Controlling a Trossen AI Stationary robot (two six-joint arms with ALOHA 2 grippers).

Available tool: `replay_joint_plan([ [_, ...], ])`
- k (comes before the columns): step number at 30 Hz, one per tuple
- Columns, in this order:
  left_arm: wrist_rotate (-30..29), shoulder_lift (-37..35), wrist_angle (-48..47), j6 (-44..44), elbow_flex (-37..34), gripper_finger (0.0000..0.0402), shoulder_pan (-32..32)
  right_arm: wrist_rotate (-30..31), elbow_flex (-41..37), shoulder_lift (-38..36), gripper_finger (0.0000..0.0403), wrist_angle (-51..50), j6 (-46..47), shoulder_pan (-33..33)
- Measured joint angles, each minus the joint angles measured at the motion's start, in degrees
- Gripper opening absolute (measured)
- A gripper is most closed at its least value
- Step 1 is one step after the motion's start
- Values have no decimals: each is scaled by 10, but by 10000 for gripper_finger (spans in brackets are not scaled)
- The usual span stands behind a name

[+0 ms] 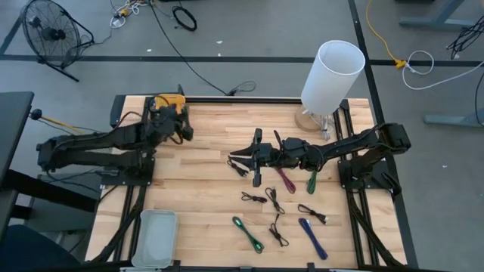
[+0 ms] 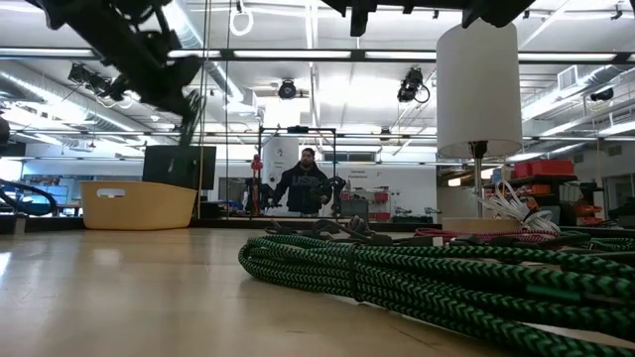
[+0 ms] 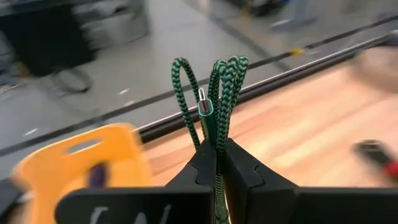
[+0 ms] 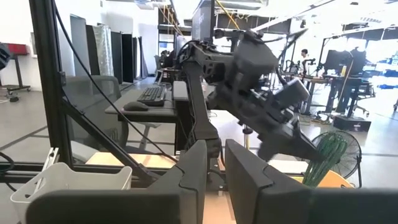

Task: Pick & Place USB Port
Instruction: Put the green charger cable into the yellow bin

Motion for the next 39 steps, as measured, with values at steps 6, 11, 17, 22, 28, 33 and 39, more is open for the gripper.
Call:
replay_joint_plan([
  [6,69,-1,-33,23,3,9,131,1,0,0,59,0,0,0],
  [11,174,4,-47,59,39,9,226,1,0,0,59,0,0,0],
  [17,204,11,-106,92,102,9,291,1,0,0,59,-2,-4,0],
  [22,194,27,-150,95,116,9,327,1,0,0,59,-5,-4,0],
  [28,178,82,-164,90,115,9,327,1,0,0,59,-5,-4,0],
  [33,139,143,-169,94,115,9,328,1,0,-1,59,-10,-3,0],
  [39,101,194,-191,93,123,9,317,1,0,-1,59,-13,-2,0],
])
